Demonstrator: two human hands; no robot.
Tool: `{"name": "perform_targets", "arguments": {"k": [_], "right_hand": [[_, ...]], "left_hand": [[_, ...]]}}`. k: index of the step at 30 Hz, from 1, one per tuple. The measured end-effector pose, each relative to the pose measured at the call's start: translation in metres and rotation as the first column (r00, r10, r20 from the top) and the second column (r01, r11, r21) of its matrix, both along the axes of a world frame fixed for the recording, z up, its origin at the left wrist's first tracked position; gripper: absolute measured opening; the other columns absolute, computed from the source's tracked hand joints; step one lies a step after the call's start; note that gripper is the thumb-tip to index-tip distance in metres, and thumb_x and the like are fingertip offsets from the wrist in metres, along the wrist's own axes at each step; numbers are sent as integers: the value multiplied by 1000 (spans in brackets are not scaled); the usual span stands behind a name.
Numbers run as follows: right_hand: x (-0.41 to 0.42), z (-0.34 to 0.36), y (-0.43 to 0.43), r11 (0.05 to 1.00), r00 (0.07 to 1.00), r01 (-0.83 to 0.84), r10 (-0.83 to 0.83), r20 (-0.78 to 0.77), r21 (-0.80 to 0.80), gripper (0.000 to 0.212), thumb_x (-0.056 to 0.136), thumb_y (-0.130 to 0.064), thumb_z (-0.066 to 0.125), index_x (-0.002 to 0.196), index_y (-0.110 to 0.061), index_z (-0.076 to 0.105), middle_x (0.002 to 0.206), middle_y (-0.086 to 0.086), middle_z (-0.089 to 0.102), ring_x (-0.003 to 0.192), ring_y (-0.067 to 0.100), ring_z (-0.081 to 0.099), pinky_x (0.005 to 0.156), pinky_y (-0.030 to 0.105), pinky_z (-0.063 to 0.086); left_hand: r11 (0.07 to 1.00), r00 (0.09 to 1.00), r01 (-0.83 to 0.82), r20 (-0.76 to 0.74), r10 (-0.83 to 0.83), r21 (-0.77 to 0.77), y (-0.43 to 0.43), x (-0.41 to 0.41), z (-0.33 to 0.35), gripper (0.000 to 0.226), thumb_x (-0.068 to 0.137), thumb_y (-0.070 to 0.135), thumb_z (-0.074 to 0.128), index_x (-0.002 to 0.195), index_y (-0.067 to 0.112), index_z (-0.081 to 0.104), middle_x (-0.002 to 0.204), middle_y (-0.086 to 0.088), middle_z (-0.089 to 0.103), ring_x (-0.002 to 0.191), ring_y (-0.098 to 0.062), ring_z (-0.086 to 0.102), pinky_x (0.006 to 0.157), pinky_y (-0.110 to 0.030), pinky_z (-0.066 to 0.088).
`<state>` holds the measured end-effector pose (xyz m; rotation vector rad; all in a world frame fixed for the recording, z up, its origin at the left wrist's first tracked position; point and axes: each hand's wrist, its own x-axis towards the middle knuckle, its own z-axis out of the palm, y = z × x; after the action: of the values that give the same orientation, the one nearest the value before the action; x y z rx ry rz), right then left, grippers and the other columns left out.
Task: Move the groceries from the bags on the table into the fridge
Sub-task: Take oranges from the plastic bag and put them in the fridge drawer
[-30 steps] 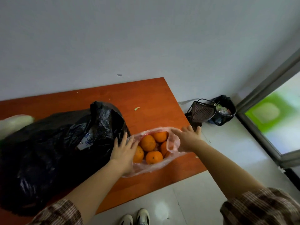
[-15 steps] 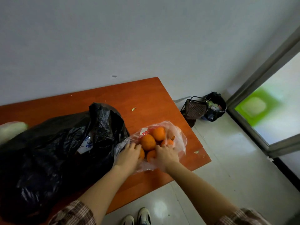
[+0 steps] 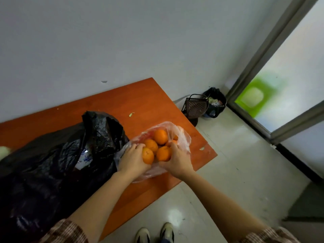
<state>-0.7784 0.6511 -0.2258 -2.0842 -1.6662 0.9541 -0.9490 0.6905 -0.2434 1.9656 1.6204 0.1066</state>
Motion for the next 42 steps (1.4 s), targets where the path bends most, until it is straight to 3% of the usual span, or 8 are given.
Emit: {"name": "perform_targets", "arguments": {"k": [3,6,13,22,28,32,37,42], "right_hand": [[21,27,-15,994,989,72,-60,-135,84,64,68,-40,76,120,-28,41,108,-6,54,94,12,57,80,44,56],[53,60,-37,972,978,166,-141,-152,165,69,67,-37,80,123,-29,41,111,-6,51,98,14,55,82,36,54],[168,126,-139,840,904,427,-410,-124,334,65,69,-26,84,121,-24,46,105,-4,49,92,16,54,73,27,45],[358,155,-377,638,735,632,-674,-78,439,74,66,-27,86,126,-24,42,113,-4,48,98,17,54,80,30,48],[458,166,-543,487,532,743,-846,37,459,77,59,-37,83,123,-30,41,109,1,47,102,27,53,92,51,48],[517,193,-627,390,401,782,-912,88,486,76,65,-34,85,126,-29,41,107,-2,40,106,26,48,98,50,44],[592,217,-695,254,260,789,-963,70,559,72,65,-37,85,123,-30,43,106,-3,39,102,22,44,98,45,40],[680,236,-737,208,198,749,-976,87,629,73,64,-36,85,124,-30,42,108,-3,40,101,17,39,97,40,32]], "left_hand": [[995,991,-59,125,48,86,-4,9,30,70,72,43,73,132,26,44,135,-2,45,118,-28,48,91,-41,44],[968,986,-40,168,-3,249,-7,38,65,72,69,43,76,132,27,44,131,-1,46,116,-27,51,88,-38,46],[898,901,153,316,-298,411,-59,180,125,75,68,33,81,133,24,45,124,-4,48,107,-25,54,83,-33,45],[789,675,405,431,-599,462,-271,415,143,78,66,30,81,133,26,42,122,-3,46,106,-22,52,82,-32,46],[700,474,550,520,-710,455,-418,548,145,65,67,30,79,124,31,49,121,1,47,102,-20,55,79,-26,44],[571,344,619,467,-814,538,-488,628,173,71,68,33,80,129,31,43,123,0,48,106,-22,53,86,-38,51],[421,203,640,387,-900,643,-547,721,208,73,69,36,79,130,30,40,125,1,48,109,-21,51,86,-38,51],[367,87,631,408,-909,683,-588,819,229,71,71,37,79,131,31,42,128,5,47,111,-17,52,86,-32,48]]}}
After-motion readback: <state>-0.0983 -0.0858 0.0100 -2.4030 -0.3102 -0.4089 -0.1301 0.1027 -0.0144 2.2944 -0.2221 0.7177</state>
